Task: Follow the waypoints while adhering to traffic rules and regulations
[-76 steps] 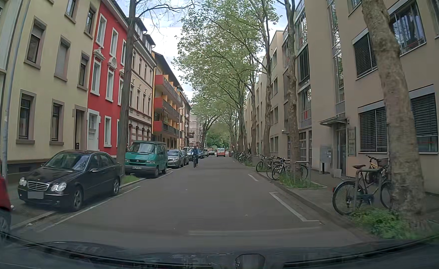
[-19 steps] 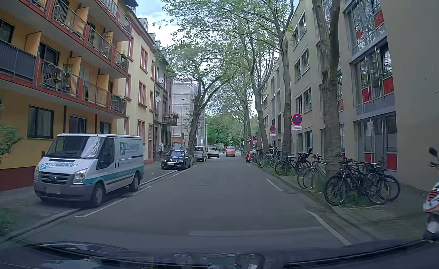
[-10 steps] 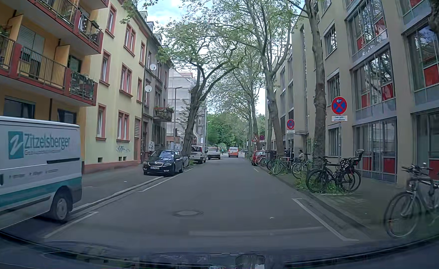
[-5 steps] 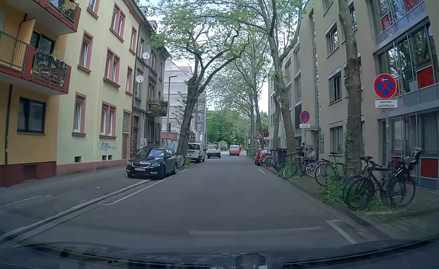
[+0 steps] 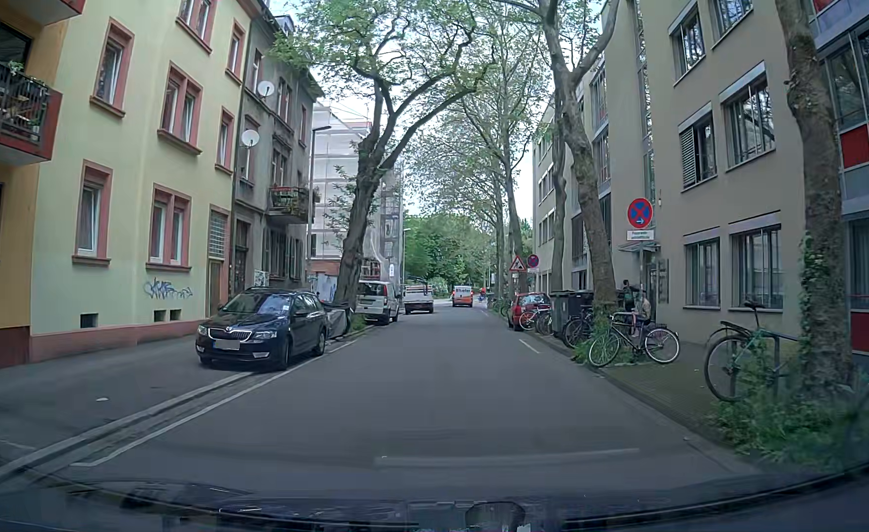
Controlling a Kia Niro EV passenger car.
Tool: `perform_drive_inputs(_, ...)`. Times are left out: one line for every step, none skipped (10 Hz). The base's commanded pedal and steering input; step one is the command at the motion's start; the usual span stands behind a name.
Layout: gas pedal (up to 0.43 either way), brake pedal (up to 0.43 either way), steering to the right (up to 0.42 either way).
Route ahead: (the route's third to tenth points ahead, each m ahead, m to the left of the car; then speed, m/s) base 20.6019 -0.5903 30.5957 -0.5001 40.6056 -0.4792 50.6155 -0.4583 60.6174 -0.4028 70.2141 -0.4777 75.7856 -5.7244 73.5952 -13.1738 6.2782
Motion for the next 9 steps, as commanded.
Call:
perform_drive_inputs(0.059,0.0,0.002)
perform_drive_inputs(0.059,0.0,0.002)
perform_drive_inputs(0.047,0.0,0.002)
perform_drive_inputs(0.039,0.0,0.002)
perform_drive_inputs(0.039,0.0,0.002)
perform_drive_inputs(0.039,0.0,0.002)
perform_drive_inputs(0.028,0.0,0.002)
perform_drive_inputs(0.008,0.0,0.001)
perform_drive_inputs(0.0,0.0,0.002)
